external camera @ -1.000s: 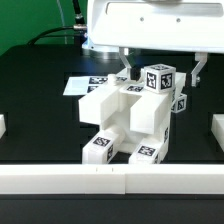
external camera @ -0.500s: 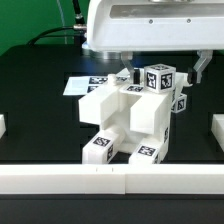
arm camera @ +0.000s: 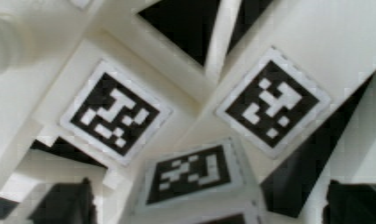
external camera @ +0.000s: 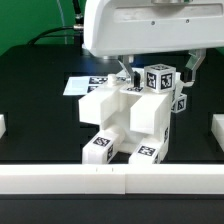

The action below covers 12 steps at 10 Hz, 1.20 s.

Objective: Assemble chair

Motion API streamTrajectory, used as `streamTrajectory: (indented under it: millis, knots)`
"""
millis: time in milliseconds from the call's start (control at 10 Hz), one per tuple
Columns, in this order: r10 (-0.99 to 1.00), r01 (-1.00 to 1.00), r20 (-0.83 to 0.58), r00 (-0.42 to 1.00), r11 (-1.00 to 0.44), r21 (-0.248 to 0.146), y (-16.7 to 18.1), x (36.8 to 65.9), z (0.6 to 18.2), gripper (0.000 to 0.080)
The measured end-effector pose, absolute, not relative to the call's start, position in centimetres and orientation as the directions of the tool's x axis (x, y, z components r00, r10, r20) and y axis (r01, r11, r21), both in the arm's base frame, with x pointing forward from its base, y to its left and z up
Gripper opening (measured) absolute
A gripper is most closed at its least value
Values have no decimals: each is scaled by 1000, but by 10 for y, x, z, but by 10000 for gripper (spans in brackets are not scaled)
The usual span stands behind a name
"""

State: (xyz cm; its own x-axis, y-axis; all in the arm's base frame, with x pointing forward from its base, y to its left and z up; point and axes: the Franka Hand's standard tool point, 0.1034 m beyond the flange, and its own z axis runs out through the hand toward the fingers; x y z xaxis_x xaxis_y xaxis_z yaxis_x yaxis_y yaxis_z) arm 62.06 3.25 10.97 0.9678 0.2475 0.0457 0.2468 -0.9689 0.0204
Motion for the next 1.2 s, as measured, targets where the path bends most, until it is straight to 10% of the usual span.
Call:
streamTrajectory:
  millis: [100,300,1200]
  knots:
    - [247,246,45,968,-969,20,32,621,109,621]
    - [246,245,45,968,-969,20,32,621,110,263]
    - [-530,-529,32,848,-848,-37,24,621,108,269]
